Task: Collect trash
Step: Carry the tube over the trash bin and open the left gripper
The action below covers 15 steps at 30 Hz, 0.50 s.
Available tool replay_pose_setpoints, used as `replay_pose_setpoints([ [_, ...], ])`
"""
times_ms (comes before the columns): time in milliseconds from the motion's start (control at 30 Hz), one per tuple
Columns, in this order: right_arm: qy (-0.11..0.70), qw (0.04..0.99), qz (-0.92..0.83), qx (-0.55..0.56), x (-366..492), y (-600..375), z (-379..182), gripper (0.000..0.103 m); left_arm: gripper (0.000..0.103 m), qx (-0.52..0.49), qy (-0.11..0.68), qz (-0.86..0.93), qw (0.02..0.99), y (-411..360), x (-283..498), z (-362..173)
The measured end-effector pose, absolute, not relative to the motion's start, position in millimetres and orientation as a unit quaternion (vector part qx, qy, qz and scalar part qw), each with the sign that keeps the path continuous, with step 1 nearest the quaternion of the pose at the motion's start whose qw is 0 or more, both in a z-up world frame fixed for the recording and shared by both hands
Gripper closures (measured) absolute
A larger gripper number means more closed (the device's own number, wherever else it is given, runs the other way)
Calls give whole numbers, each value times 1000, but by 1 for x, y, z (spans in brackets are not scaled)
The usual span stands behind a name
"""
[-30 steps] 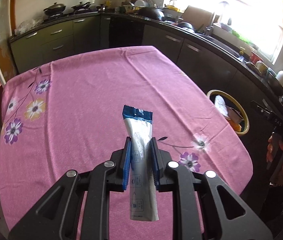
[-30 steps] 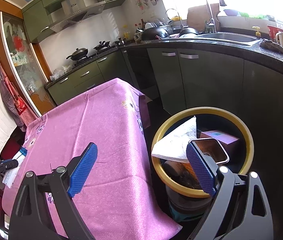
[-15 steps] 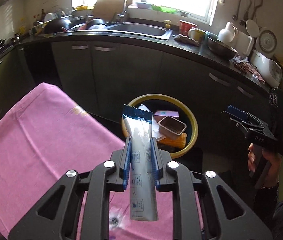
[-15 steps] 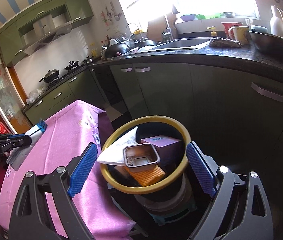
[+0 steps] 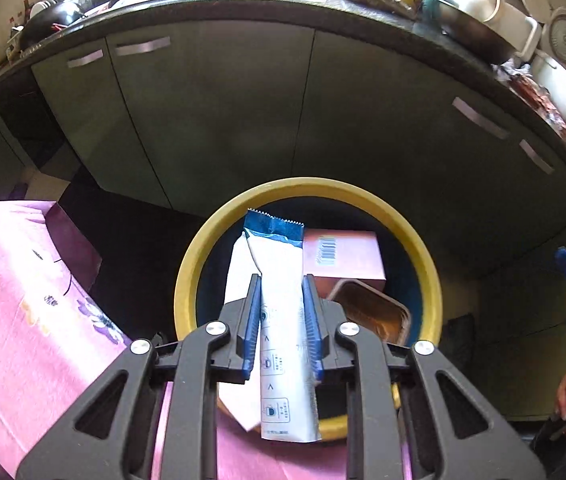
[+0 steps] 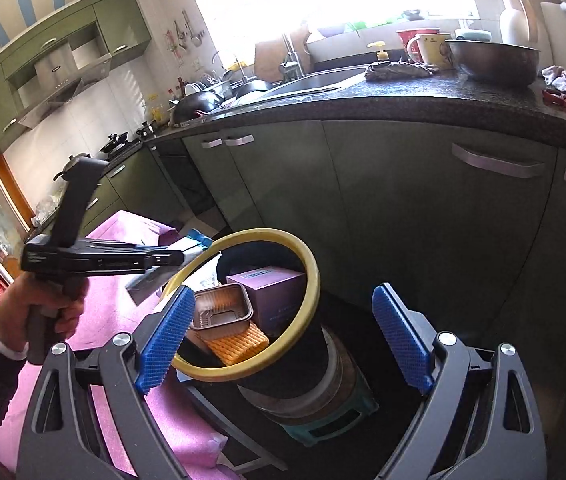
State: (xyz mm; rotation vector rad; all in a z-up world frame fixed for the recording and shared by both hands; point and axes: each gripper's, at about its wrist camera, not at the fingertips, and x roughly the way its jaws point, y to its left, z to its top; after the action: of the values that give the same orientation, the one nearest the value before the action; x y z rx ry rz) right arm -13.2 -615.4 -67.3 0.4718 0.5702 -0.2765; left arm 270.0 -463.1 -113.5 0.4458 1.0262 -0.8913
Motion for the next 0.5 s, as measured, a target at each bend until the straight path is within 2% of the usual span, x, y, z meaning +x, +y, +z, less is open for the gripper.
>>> replay_pose_setpoints([
  [100,279,923,-131,231,-12,-614,-67,14,56,199,486,-394,754,-465,277,-121],
  [200,280,925,-124,226,-9,-608,-63,14,42,192,479,-395,760,-448,268,-113],
  [267,280,926,-117,225,-7,-605,-61,14,39,195,459,-390,774,-430,256,-100],
  [400,284,930,-90,217,-3,-588,-57,12,21,160,413,-391,807,-370,221,-61],
  [500,294,932,-56,203,4,-566,-55,12,13,128,383,-384,831,-319,196,-35],
])
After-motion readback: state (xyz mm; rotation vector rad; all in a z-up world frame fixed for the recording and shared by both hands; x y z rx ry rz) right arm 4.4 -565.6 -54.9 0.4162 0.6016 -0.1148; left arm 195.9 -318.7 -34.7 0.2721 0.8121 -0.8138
